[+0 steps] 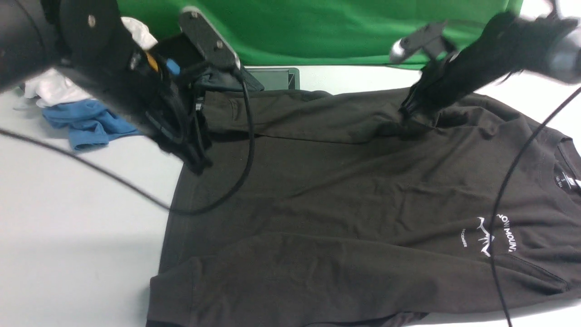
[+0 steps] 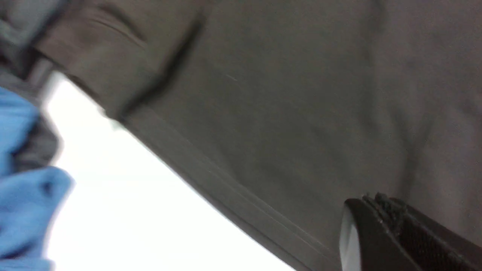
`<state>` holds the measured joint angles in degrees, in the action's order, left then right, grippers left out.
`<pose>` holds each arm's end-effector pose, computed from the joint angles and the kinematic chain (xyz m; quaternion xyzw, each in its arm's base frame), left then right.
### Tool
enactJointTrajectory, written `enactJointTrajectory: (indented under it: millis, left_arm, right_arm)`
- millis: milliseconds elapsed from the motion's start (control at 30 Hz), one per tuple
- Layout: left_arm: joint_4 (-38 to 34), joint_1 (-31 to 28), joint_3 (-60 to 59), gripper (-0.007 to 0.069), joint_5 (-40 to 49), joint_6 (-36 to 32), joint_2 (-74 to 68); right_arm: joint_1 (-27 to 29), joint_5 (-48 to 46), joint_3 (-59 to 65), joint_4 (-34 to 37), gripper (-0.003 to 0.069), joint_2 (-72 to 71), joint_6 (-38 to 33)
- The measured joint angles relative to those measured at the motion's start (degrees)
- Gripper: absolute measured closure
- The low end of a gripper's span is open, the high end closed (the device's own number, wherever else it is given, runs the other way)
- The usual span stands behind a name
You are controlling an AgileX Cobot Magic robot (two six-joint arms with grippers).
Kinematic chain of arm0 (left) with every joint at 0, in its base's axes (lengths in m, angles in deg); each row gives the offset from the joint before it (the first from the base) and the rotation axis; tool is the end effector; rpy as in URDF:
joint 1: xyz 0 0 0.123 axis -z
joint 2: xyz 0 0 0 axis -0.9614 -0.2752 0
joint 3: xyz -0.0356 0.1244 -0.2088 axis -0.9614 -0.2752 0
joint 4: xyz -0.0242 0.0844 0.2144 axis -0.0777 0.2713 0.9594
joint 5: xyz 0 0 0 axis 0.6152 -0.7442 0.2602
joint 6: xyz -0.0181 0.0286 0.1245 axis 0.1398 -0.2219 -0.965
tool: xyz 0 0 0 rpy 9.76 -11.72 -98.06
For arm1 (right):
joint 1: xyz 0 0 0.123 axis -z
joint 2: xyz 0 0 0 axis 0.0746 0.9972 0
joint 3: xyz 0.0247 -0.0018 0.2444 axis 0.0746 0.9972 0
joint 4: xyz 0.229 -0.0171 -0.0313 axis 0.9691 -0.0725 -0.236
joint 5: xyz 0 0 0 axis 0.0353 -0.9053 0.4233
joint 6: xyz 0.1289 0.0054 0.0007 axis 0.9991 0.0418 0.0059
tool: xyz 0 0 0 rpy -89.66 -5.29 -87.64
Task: Fold a long-sleeved shirt on a white desktop.
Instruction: 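Grasp the near edge of the shirt at its hem and shoulder corners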
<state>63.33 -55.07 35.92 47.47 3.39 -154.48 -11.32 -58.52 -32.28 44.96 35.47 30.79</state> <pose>0.2940 -0.1084 0.2258 0.4685 0.8543 0.0107 0.2251 0.4486 0.0846 0.1567 -0.2952 0.9096 0.0640 0.2853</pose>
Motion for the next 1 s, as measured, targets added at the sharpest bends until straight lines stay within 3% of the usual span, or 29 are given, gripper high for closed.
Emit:
enactJointTrajectory:
  millis: [200,400,533,667,800,867,1000]
  left_arm:
    - [-0.9,8.7,-12.8,0.0606,3.8,-0.9,6.9]
    - [-6.5,13.9,-24.0,0.0592,4.3,-2.3,10.3]
    - [-9.5,14.1,-30.8,0.0476,-3.6,-7.0,10.5]
    - [-9.4,14.1,-38.1,0.0258,-17.1,-9.6,10.5]
    - [-9.2,14.1,-42.7,0.0095,-23.4,-14.9,10.5]
    - [-7.9,14.1,-44.5,0.0056,-25.6,-16.6,10.5]
    - [-5.9,14.1,-45.9,0.0074,-29.2,-16.9,10.7]
  right_arm:
    - [0.1,-12.2,3.3,-5.2,0.0625,-13.5,7.0]
    - [-1.8,-12.0,19.4,-5.8,0.0625,-29.2,12.7]
    - [-6.0,-7.9,32.0,-5.8,0.0625,-40.3,16.5]
    - [-11.2,-4.3,41.5,-5.8,0.0625,-49.4,17.6]
    - [-13.3,-4.1,45.3,-5.8,0.0625,-54.4,17.7]
    - [-13.6,-3.9,46.4,-5.7,0.0625,-56.2,17.7]
    - [-13.6,-3.3,46.7,-5.8,0.0625,-57.7,17.7]
